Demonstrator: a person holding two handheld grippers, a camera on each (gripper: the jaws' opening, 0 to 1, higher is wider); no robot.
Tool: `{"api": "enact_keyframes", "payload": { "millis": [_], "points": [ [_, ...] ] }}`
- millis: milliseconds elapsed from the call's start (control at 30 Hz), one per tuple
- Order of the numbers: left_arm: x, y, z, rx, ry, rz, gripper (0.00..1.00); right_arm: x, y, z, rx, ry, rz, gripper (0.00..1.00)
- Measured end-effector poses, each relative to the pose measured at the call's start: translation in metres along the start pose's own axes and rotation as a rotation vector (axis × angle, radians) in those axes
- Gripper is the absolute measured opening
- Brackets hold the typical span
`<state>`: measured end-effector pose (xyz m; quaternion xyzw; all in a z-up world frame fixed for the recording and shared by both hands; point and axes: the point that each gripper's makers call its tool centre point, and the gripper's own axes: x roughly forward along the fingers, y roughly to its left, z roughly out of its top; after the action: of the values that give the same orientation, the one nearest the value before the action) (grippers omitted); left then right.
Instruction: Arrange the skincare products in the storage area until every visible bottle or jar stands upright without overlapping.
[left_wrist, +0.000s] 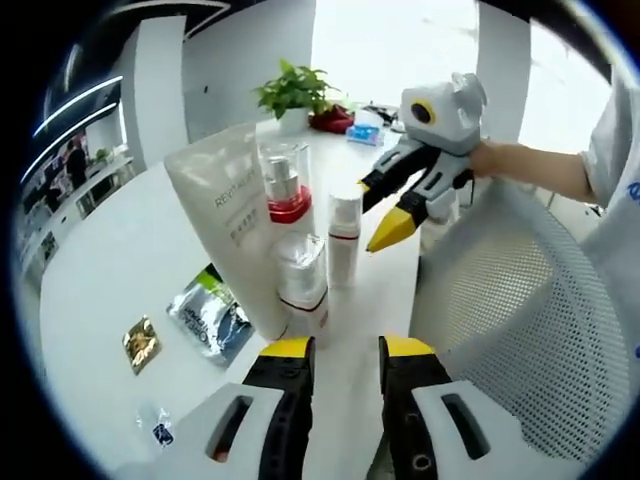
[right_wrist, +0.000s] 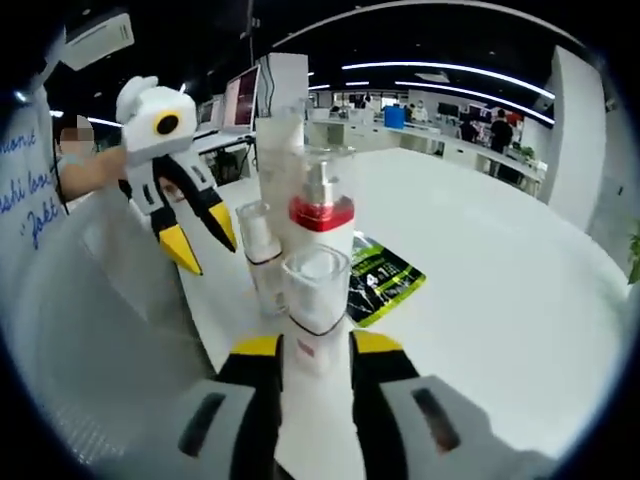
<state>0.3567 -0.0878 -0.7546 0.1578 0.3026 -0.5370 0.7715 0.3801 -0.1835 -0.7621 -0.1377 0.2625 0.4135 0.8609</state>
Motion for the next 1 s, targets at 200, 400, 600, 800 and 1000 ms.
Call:
{"api": "enact_keyframes", "payload": {
  "millis": [200,400,600,800,1000],
  "points": [
    [0.008,0.008,-0.008,-0.015,0.046,0.011,0.25,0.002,-0.001,-0.005,0.009,0.037,0.004,0.23],
    [0.017,0.012,-0.015,-0.055,0.093,0.017,0.22,0.004,-0.001,-0.016,0.047,0.091,0.029,0.18],
    [0.022,0.013,-0.014,-0.083,0.103,0.015,0.21,0.006,0.000,-0.026,0.063,0.136,0.040,0.18],
    [0.029,0.013,-0.013,-0.091,0.113,0.016,0.20,0.007,0.000,-0.024,0.062,0.145,0.044,0.17],
    [0.036,0.016,-0.016,-0.091,0.129,0.032,0.19,0.010,0.001,-0.022,0.041,0.152,0.047,0.16]
  ]
}}
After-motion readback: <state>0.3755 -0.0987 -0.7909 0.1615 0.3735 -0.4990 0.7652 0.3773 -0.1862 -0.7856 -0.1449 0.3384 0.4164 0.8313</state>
